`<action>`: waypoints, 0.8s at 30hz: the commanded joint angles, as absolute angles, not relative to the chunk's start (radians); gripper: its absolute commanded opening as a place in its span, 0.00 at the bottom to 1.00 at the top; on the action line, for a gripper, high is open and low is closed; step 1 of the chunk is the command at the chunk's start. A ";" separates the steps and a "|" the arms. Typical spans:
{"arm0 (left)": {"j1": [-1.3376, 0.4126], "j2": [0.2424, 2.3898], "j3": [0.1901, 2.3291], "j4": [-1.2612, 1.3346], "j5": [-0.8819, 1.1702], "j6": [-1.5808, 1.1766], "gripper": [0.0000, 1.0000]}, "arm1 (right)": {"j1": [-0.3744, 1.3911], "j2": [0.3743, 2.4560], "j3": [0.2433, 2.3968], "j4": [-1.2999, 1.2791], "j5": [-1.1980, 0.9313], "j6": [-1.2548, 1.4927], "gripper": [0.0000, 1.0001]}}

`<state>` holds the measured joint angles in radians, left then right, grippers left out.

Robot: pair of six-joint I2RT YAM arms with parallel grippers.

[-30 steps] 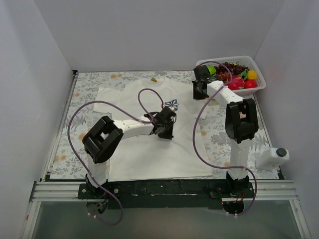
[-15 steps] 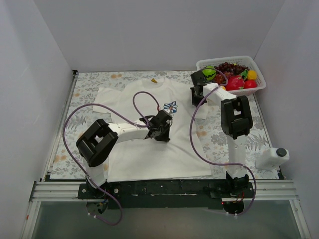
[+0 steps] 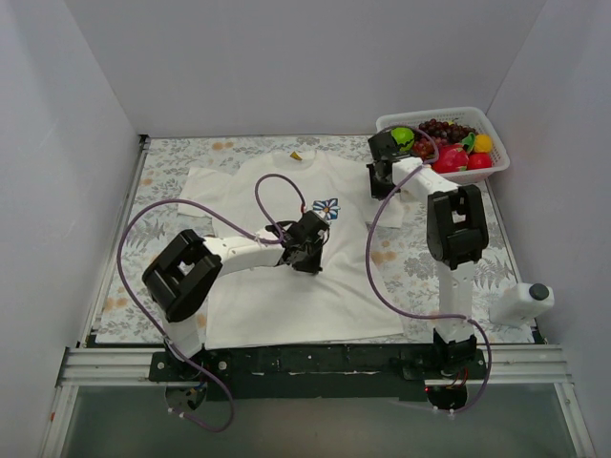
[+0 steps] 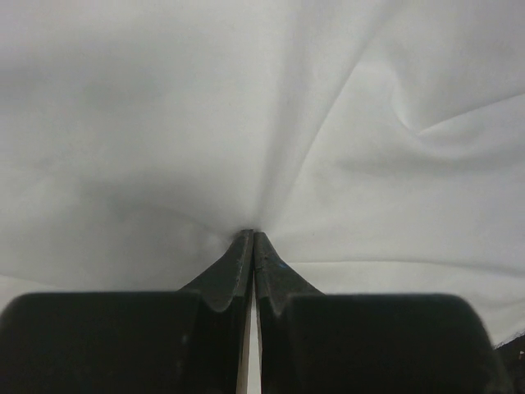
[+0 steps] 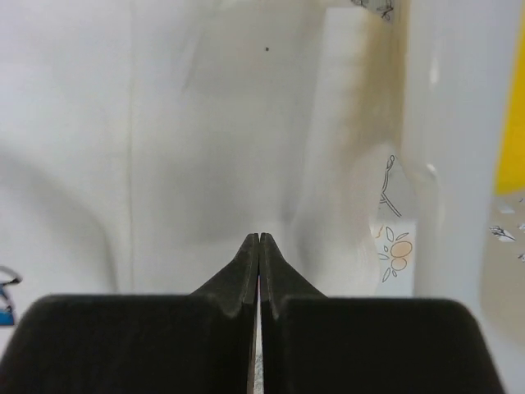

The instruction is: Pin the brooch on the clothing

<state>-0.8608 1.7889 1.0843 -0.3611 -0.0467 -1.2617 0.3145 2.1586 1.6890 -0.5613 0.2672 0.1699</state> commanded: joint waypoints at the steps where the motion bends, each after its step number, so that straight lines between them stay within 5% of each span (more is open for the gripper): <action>1: -0.865 1.686 1.137 -0.390 -0.100 -1.223 0.04 | 0.328 1.917 1.630 -0.459 0.131 0.149 0.01; 6: -0.865 1.582 1.109 -0.431 -0.129 -1.253 0.15 | 0.365 1.764 1.462 -0.437 0.022 0.178 0.01; 11: -0.864 1.490 1.010 -0.567 -0.181 -1.328 0.00 | 0.459 1.640 1.229 -0.503 -0.069 0.195 0.01; 24: -0.839 1.456 0.816 -0.543 -0.054 -1.459 0.00 | 0.561 1.448 0.868 -0.609 -0.089 0.291 0.01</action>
<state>-0.8467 1.4467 0.8410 -0.5697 -0.1097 -1.4075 0.5625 1.4967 0.9157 -0.5793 -0.1009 0.2569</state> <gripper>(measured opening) 0.009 0.022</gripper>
